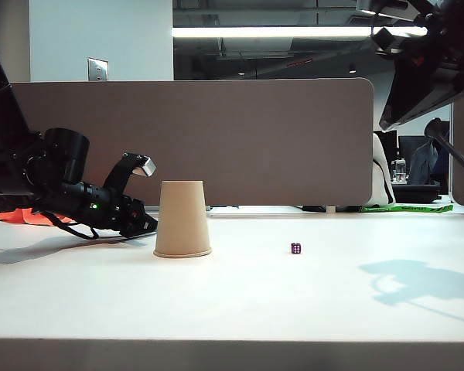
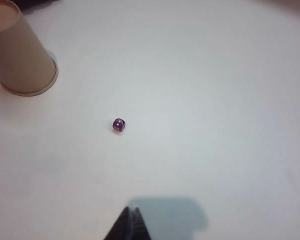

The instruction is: Throw the dice onto the paper cup, compare its value with the values of the other dice on the table, place the die with the higher value on the paper cup, and take no action if both dice have the same value.

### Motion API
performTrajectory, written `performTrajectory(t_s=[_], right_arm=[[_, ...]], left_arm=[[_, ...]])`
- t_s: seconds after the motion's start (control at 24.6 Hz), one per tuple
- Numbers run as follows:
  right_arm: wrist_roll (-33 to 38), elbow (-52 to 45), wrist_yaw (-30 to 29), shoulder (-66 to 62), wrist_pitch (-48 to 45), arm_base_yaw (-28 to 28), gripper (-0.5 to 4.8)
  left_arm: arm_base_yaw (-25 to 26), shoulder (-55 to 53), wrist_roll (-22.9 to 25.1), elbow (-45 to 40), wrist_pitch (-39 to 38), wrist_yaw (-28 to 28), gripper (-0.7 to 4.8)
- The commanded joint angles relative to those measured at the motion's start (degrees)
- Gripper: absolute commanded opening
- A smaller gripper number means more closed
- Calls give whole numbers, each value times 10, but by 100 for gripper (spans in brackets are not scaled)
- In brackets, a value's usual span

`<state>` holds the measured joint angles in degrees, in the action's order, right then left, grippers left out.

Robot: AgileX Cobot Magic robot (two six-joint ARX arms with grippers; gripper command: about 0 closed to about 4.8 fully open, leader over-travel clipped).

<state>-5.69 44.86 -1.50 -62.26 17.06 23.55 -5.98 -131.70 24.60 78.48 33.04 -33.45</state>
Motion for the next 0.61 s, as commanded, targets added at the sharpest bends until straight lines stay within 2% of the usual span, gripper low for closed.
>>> performTrajectory(t_s=[0.04, 0.12, 0.41, 0.61], right_arm=[[1, 2, -1, 0, -6, 0, -1], [1, 2, -1, 0, -6, 0, -1], [1, 2, -1, 0, -17, 0, -1], [1, 2, -1, 0, -32, 0, -1]], left_arm=[[0, 2, -31, 0, 27, -4, 17], [0, 4, -55, 0, 40, -4, 17], [2, 47, -58, 0, 38, -14, 17], [2, 94, -66, 0, -19, -28, 17]])
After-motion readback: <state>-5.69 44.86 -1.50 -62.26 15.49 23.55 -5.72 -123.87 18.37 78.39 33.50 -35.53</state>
